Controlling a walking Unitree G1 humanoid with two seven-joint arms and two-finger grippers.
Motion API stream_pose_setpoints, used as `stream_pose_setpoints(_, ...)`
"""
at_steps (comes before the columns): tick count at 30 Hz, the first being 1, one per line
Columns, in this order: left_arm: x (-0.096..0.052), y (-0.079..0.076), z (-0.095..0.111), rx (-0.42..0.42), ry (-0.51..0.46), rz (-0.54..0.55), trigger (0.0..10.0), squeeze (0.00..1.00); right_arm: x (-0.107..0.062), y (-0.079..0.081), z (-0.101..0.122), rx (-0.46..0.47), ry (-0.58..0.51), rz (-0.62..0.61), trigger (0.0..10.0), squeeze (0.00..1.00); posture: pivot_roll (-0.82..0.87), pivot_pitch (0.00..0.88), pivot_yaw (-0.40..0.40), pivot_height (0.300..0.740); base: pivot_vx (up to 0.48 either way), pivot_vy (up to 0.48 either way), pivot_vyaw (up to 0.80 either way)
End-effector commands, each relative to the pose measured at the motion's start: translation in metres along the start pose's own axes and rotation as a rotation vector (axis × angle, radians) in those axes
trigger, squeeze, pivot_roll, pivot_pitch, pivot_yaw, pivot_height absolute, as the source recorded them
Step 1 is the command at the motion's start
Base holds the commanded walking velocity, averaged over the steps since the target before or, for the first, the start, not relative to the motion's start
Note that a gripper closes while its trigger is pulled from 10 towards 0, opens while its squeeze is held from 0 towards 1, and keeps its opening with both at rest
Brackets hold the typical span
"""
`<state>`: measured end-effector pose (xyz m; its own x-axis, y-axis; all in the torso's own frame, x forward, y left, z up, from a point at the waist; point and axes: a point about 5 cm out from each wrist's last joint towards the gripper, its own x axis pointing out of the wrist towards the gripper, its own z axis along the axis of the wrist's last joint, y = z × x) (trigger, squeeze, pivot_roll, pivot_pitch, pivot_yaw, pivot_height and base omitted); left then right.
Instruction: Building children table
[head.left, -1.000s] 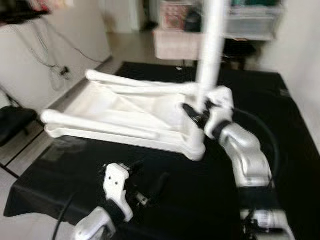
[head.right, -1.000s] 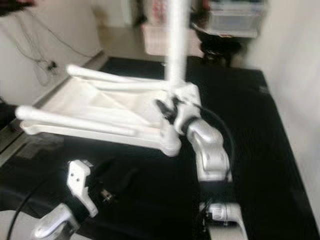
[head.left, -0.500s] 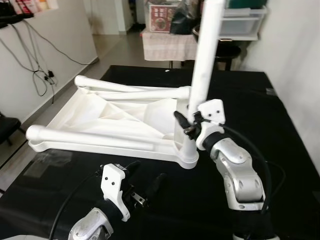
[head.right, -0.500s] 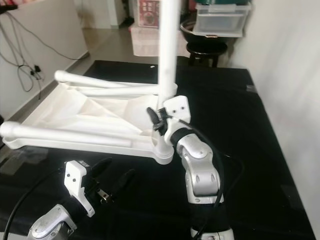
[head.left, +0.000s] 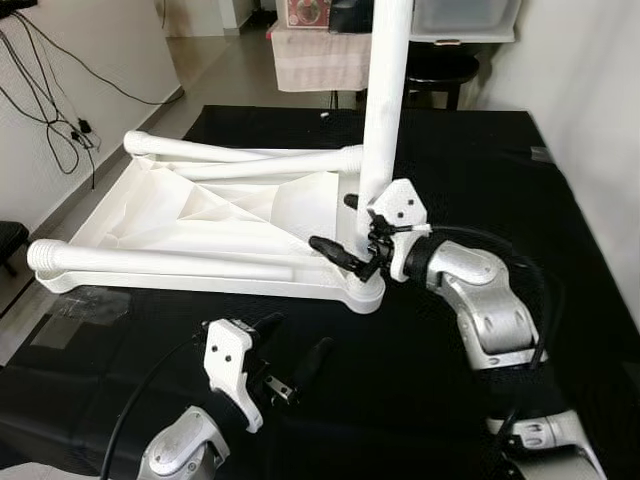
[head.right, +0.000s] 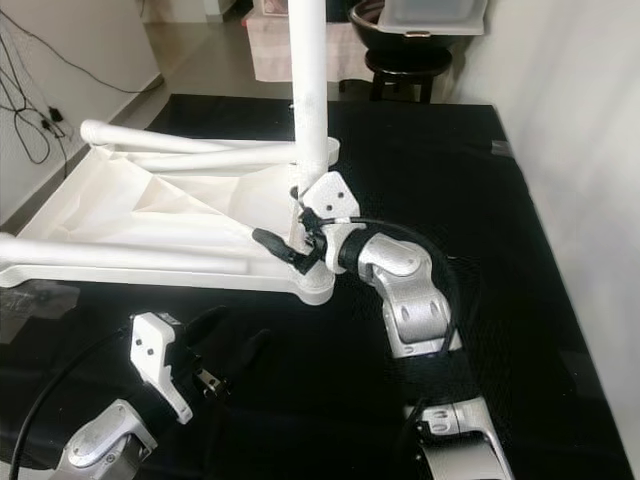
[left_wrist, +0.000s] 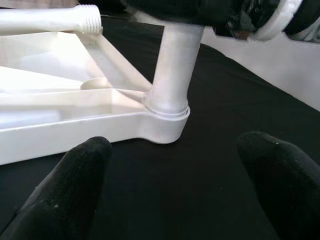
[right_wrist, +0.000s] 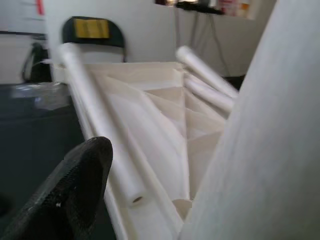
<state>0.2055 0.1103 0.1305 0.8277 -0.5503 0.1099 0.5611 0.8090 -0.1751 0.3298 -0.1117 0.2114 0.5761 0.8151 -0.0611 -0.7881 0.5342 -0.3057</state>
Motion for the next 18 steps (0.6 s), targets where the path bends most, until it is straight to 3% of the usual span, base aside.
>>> stream_pose_setpoints(1,-0.002,-0.003,0.000,-0.004,0.006,0.000,10.0,0.00,0.006,0.007,0.004,0.002,-0.021,0.144,10.0,0.00,0.09,0.104,0.018,0.740,0.000,0.000,0.00)
stream_pose_setpoints(6,-0.004,-0.005,0.000,-0.005,0.007,0.002,10.0,0.00,0.003,0.004,0.005,0.004,-0.014,0.264,10.0,0.00,0.10,0.110,0.019,0.740,0.000,0.000,0.00)
stream_pose_setpoints(7,-0.005,-0.006,0.001,-0.006,0.008,0.003,10.0,0.00,0.002,0.002,0.004,0.004,-0.002,0.301,6.8,0.00,0.11,0.118,0.020,0.740,0.000,0.000,0.00)
stream_pose_setpoints(8,-0.005,-0.006,0.001,-0.006,0.008,0.003,10.0,0.00,0.002,0.002,0.004,0.004,-0.002,0.301,6.8,0.00,0.11,0.118,0.020,0.740,0.000,0.000,0.00)
stream_pose_setpoints(9,-0.005,-0.006,0.001,-0.007,0.009,0.004,10.0,0.00,0.000,-0.001,0.003,0.004,0.007,0.321,2.7,0.00,0.11,0.121,0.021,0.740,0.000,0.000,0.00)
stream_pose_setpoints(11,-0.006,-0.007,0.001,-0.007,0.009,0.005,10.0,0.00,0.000,-0.002,0.002,0.004,0.012,0.332,2.7,0.00,0.11,0.121,0.021,0.740,0.000,0.000,0.00)
stream_pose_setpoints(12,-0.006,-0.007,0.001,-0.008,0.010,0.005,10.0,0.00,-0.001,-0.005,-0.003,0.001,0.032,0.337,0.0,0.00,0.11,0.127,0.021,0.740,0.000,0.000,0.00)
stream_pose_setpoints(18,-0.007,-0.009,0.002,-0.012,0.011,0.006,10.0,0.00,-0.008,-0.008,-0.020,0.021,0.085,0.307,0.0,0.00,0.11,0.135,0.024,0.740,0.000,0.000,0.00)
